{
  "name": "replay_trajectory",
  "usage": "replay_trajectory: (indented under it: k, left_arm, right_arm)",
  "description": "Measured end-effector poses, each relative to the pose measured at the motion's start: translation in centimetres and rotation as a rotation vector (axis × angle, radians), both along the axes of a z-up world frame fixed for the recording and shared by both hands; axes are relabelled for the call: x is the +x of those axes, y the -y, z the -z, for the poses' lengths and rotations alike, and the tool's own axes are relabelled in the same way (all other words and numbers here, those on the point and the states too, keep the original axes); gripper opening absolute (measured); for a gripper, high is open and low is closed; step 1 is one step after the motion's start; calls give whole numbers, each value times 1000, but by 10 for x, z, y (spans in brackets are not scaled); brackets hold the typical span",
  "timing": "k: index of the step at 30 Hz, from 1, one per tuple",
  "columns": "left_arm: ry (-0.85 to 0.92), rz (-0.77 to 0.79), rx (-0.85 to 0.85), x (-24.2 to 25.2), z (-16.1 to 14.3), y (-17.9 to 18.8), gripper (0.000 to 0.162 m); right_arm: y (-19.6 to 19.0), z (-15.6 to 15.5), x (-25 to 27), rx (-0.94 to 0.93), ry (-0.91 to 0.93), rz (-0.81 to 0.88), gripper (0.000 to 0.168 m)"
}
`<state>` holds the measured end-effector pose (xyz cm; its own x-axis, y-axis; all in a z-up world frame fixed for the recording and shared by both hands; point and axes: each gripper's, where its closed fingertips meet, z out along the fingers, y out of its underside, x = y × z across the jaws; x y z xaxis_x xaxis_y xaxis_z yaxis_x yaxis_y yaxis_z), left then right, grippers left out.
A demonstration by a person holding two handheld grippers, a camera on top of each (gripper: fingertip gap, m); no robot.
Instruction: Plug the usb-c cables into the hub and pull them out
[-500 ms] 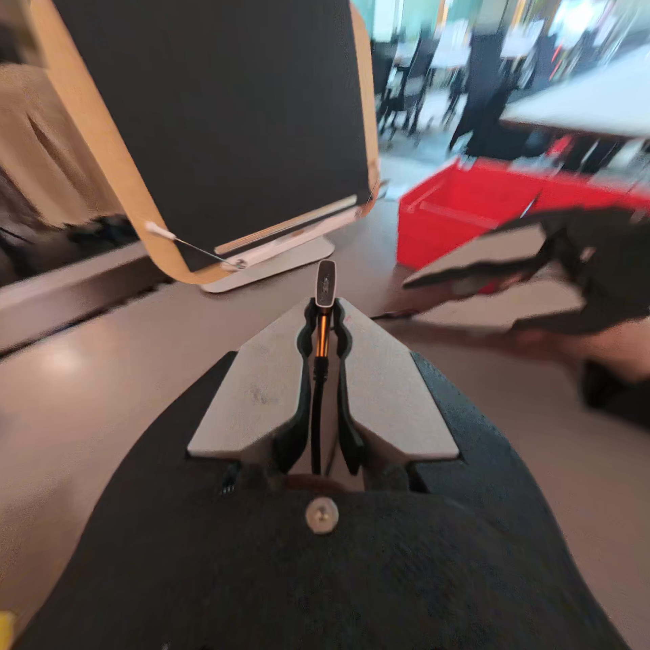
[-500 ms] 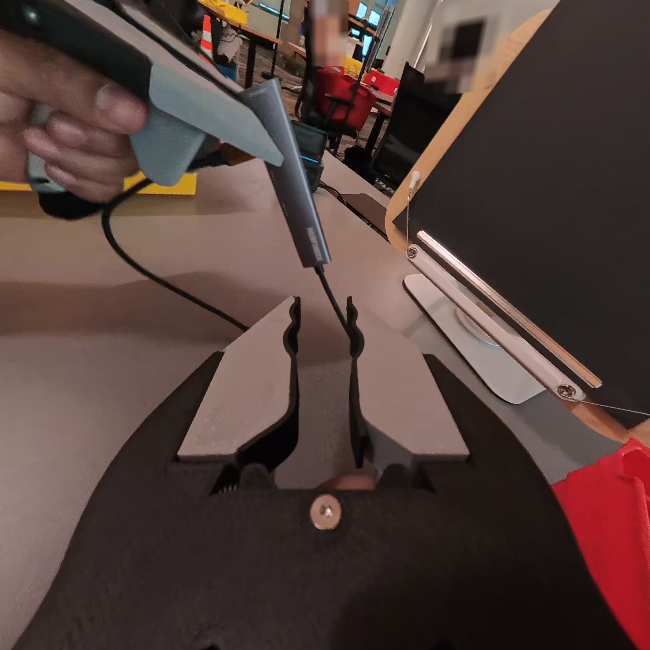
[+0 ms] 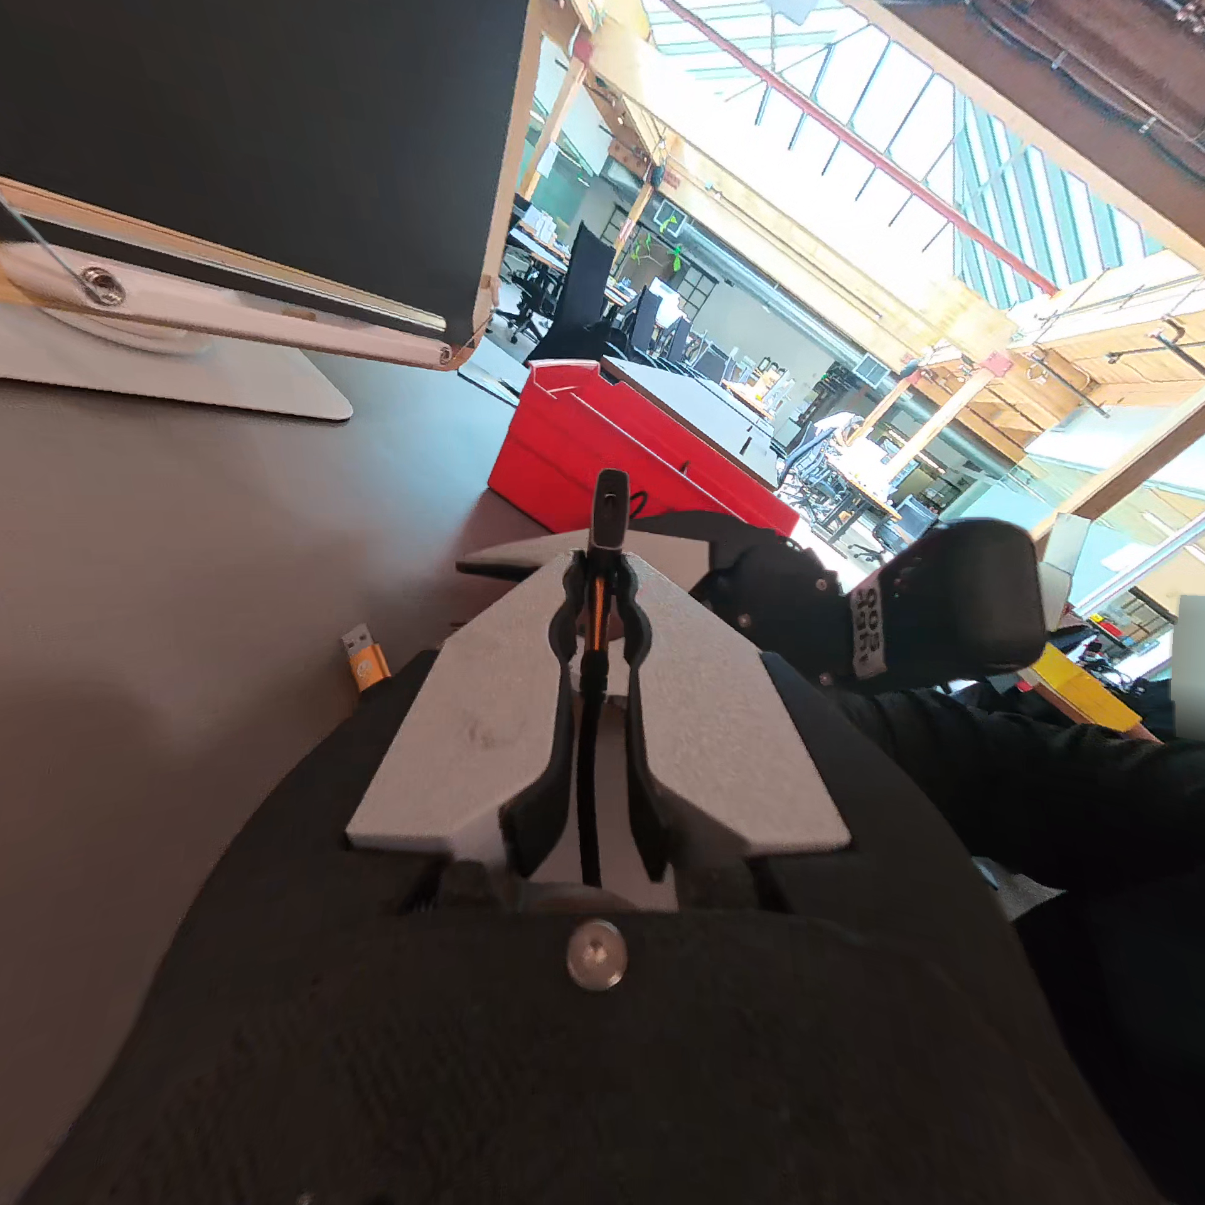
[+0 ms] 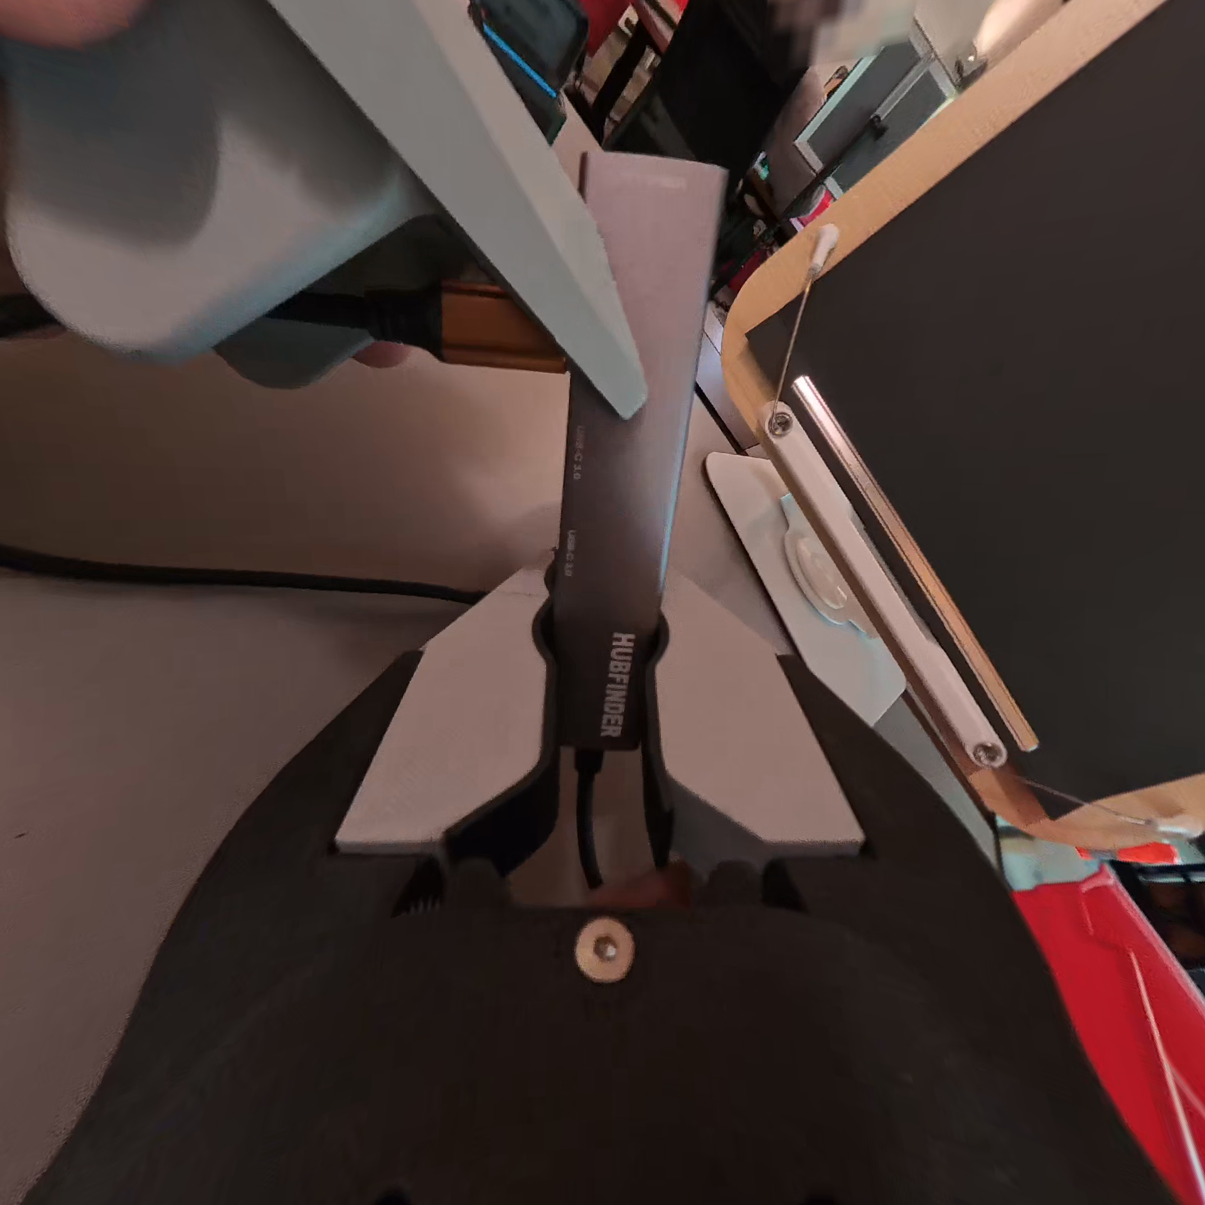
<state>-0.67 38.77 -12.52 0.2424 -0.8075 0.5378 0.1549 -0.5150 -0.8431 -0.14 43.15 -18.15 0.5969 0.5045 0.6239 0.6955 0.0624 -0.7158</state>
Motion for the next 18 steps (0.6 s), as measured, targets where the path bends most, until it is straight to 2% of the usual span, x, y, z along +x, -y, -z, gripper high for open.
replay_trajectory:
  k: [6,9,14,16,18]
  left_arm:
    - [-11,-15,-23,-13,2,-7,8]
    - [-160,-93,125,-26,5,-14,18]
    - [-368,-242,362,-51,13,-23,21]
    - [-472,-252,420,-52,25,-25,23]
    - [-534,-174,491,-41,35,-14,30]
  right_arm:
    - [-9,10,-6,-101,-5,-50,17]
    - [-6,14,1,-175,-37,-95,16]
    - [17,10,1,-355,-186,-268,16]
    - [41,7,-8,-445,-223,-423,16]
    - [57,7,-13,-519,-234,-506,16]
